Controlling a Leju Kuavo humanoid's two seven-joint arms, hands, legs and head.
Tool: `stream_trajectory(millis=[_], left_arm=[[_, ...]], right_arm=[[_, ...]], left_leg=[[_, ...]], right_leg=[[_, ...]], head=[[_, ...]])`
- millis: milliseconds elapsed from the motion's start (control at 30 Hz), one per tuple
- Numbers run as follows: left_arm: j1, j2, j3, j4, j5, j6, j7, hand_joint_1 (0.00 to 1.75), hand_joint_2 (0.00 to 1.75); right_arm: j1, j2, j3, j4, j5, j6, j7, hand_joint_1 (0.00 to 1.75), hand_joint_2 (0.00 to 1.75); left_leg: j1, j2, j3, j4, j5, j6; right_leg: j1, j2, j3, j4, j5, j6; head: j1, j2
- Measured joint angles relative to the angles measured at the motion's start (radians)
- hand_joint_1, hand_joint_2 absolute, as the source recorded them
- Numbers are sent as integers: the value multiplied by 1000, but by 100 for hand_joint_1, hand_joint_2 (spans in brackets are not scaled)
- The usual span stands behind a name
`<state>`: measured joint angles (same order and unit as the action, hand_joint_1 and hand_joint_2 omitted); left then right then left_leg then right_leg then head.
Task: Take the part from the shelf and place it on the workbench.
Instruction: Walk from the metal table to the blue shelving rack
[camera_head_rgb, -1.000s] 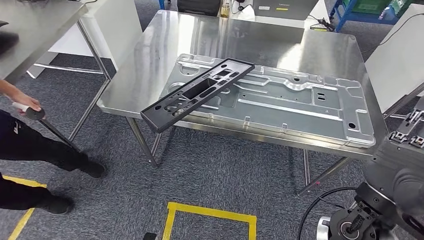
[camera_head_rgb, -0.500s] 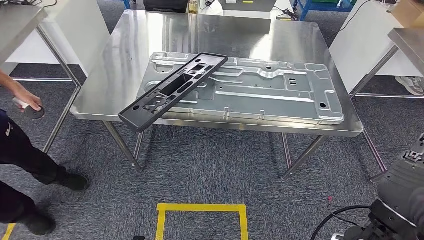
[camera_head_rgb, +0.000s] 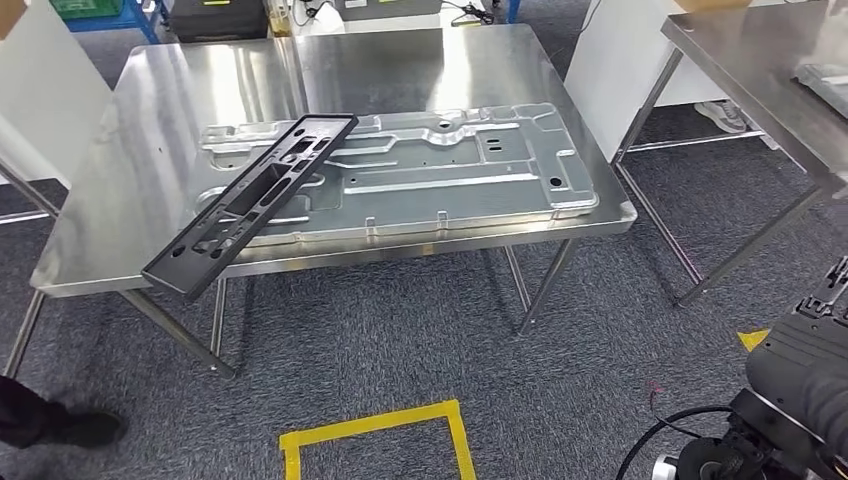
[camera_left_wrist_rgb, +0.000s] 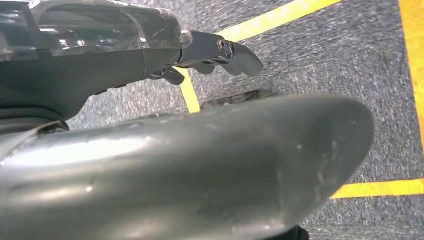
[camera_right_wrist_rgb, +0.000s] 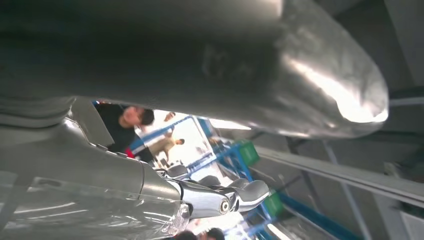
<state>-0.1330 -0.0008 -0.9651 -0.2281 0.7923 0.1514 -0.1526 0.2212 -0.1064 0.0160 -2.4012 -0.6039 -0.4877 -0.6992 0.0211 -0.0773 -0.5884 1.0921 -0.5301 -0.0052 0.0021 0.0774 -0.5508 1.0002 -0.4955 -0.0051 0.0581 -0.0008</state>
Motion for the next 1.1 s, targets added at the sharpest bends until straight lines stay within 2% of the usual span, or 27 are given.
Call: stream_trajectory(millis=[33, 67, 133, 167, 200, 267, 333, 367, 400, 433, 467, 500, 567, 633, 667, 700, 767, 800, 833, 867, 900, 933, 967, 1000, 1033, 1067, 1100], left_arm=[[2, 2, 0, 0, 0, 1, 2, 0, 0], [6, 2, 0, 0, 0, 1, 3, 0, 0], [11, 4, 0, 0, 3, 3, 7, 0, 0], [13, 5, 1, 0, 5, 4, 7, 0, 0], [13, 6, 1, 0, 8, 6, 7, 0, 0], [16, 6, 2, 0, 13, 7, 6, 0, 0], [20, 6, 3, 1, 19, 8, 6, 0, 0], [21, 6, 5, 1, 20, 8, 5, 0, 0], [21, 5, 6, 1, 21, 8, 5, 0, 0], [19, 3, 8, 1, 21, 8, 5, 0, 0], [18, 1, 8, 0, 21, 8, 4, 0, 0], [16, -2, 9, 0, 21, 8, 4, 0, 0], [15, -6, 10, 0, 21, 8, 4, 0, 0], [14, -9, 11, 0, 21, 8, 3, 0, 0], [13, -10, 12, 0, 21, 8, 3, 0, 0], [12, -11, 13, 0, 21, 8, 3, 0, 0], [13, -11, 16, 0, 21, 8, 2, 0, 0], [15, -11, 16, 0, 21, 8, 1, 0, 0], [18, -10, 16, 0, 21, 8, 1, 0, 0], [21, -10, 16, 0, 21, 8, 2, 0, 0], [23, -10, 16, 0, 21, 8, 2, 0, 0], [23, -9, 17, 0, 21, 8, 1, 0, 0], [23, -9, 17, 0, 21, 8, 2, 0, 0], [23, -9, 17, 0, 21, 8, 3, 0, 0], [24, -9, 17, 0, 21, 8, 5, 0, 0], [25, -10, 17, 0, 21, 8, 9, 0, 0], [26, -11, 17, 1, 21, 8, 15, 0, 0]], right_arm=[[1, 2, 0, 2, -3, 4, 0, 0, 0], [0, 4, 0, 5, -5, 8, 0, 0, 0], [-2, 6, 0, 12, -4, 13, 0, 0, 0], [-4, 6, 1, 15, -3, 13, 0, 0, 0], [-9, 6, 1, 18, -2, 12, 0, 0, 0], [-23, 6, 3, 26, -3, 2, 0, 0, 0], [-33, 5, 4, 33, -2, -10, 0, 0, 0], [-34, 4, 4, 36, -2, -14, 0, 0, 0], [-35, 4, 4, 39, -2, -17, 0, 0, 0], [-36, 4, 5, 42, -2, -18, 0, 0, 0], [-38, 4, 5, 44, -2, -19, 0, 0, 0], [-41, 4, 5, 46, -2, -19, 0, 0, 0], [-45, 3, 5, 50, -2, -20, 0, 0, 0], [-47, 3, 6, 52, -1, -21, 0, 0, 0], [-46, 3, 6, 53, -1, -21, 0, 0, 0], [-47, 3, 7, 53, 0, -22, 0, 0, 0], [-50, 3, 7, 55, 1, -22, 0, 0, 0], [-52, 4, 7, 57, 1, -22, 0, 0, 0], [-52, 4, 7, 59, 1, -22, 0, 0, 0], [-51, 4, 7, 61, 1, -22, 0, 0, 0], [-51, 4, 7, 63, 1, -22, 0, 0, 0], [-51, 4, 7, 64, 1, -22, 0, 0, 0], [-50, 5, 7, 65, 0, -24, 0, 0, 0], [-50, 4, 7, 65, -1, -26, 0, 0, 0], [-50, 4, 7, 66, -5, -31, 1, 0, 0], [-50, 3, 8, 66, -8, -36, 1, 0, 0], [-50, 2, 9, 67, -11, -42, 2, 0, 0]], left_leg=[[1, -22, 15, -36, 10, 2], [1, -31, 21, -48, 8, 4], [0, -2, 24, -54, 9, 9], [1, 14, 26, -57, 10, 13], [3, 33, 29, -61, 11, 17], [3, 70, 31, -63, 10, 22], [0, 110, 31, -63, 7, 23], [-1, 127, 31, -63, 5, 23], [-1, 142, 33, -63, 3, 22], [-2, 154, 35, -63, 1, 20], [-3, 165, 38, -63, -1, 18], [-5, 174, 41, -63, -3, 15], [-7, 189, 46, -64, -6, 8], [-7, 204, 52, -69, -7, -2], [-6, 189, 56, -68, -11, -7], [-5, 159, 52, -55, -22, -11], [-3, 86, 14, 33, -73, -15], [-4, 69, -19, 99, -103, -15], [-4, 67, -51, 158, -124, -16], [-4, 69, -73, 193, -127, -17], [-3, 70, -78, 189, -109, -17], [-3, 66, -66, 151, -74, -17], [-1, 48, -43, 89, -32, -17], [3, 17, -18, 29, -4, -14], [7, -9, 1, -15, 12, -12], [8, -26, 11, -39, 15, -9], [7, -27, 14, -44, 9, -5]], right_leg=[[-2, 12, -5, 6, -2, 5], [-5, 25, -10, 9, -3, 11], [-10, 52, -19, 10, 0, 25], [-9, 44, -24, 16, -3, 31], [-8, 23, -35, 36, -16, 37], [-7, -41, -84, 136, -72, 50], [-12, -70, -144, 256, -120, 59], [-14, -74, -156, 279, -121, 61], [-14, -78, -148, 265, -102, 60], [-14, -84, -121, 216, -69, 57], [-11, -97, -84, 146, -34, 51], [-5, -114, -48, 79, -11, 42], [5, -138, -11, 8, 2, 24], [9, -128, -9, -1, 1, 10], [8, -120, -5, -8, 5, 4], [5, -112, -1, -17, 10, -2], [0, -96, 6, -29, 18, -10], [-1, -87, 6, -30, 19, -13], [0, -75, 6, -29, 18, -15], [1, -62, 6, -27, 17, -15], [1, -48, 6, -24, 15, -14], [0, -34, 6, -19, 12, -12], [-2, -21, 6, -12, 7, -8], [-2, -9, 3, -4, 1, -3], [-3, 3, -1, 5, -4, 3], [-5, 15, -7, 12, -7, 9], [-8, 28, -12, 14, -7, 15]], head=[[1, 0], [1, 0], [1, 0], [3, 0], [9, 0], [25, 0], [37, 0], [40, 0], [43, 0], [47, 0], [49, 0], [50, 0], [49, 0], [49, 0], [49, 0], [47, 0], [35, 0], [28, 0], [22, 0], [18, 0], [16, 0], [14, 0], [10, 0], [5, 0], [2, 0], [2, 0], [2, 0]])
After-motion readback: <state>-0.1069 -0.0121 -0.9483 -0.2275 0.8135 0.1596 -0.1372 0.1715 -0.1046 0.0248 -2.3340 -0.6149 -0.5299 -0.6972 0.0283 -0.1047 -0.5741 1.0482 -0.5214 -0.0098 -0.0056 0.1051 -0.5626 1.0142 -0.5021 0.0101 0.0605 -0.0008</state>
